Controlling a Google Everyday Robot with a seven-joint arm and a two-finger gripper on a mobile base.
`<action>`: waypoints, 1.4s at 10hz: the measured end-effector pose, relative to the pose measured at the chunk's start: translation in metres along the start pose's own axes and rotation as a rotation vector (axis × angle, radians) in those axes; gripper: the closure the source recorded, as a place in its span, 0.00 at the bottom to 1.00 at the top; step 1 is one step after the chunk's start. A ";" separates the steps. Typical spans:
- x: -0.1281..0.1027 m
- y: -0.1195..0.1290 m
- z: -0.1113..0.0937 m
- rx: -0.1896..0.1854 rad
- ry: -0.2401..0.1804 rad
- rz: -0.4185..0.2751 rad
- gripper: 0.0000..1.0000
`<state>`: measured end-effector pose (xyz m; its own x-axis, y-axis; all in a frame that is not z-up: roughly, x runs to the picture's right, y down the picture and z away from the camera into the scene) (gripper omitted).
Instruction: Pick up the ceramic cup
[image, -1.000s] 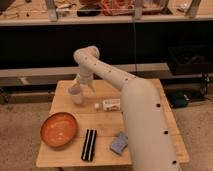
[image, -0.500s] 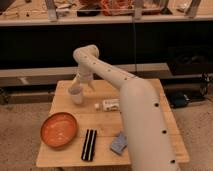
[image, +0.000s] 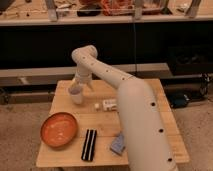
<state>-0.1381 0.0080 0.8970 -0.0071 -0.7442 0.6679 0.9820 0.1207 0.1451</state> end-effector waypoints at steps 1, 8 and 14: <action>0.000 0.000 0.000 -0.001 0.001 -0.001 0.20; 0.004 -0.004 0.001 -0.006 0.011 -0.008 0.20; 0.008 -0.003 0.004 -0.009 0.018 -0.008 0.20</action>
<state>-0.1421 0.0039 0.9047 -0.0114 -0.7567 0.6536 0.9836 0.1093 0.1438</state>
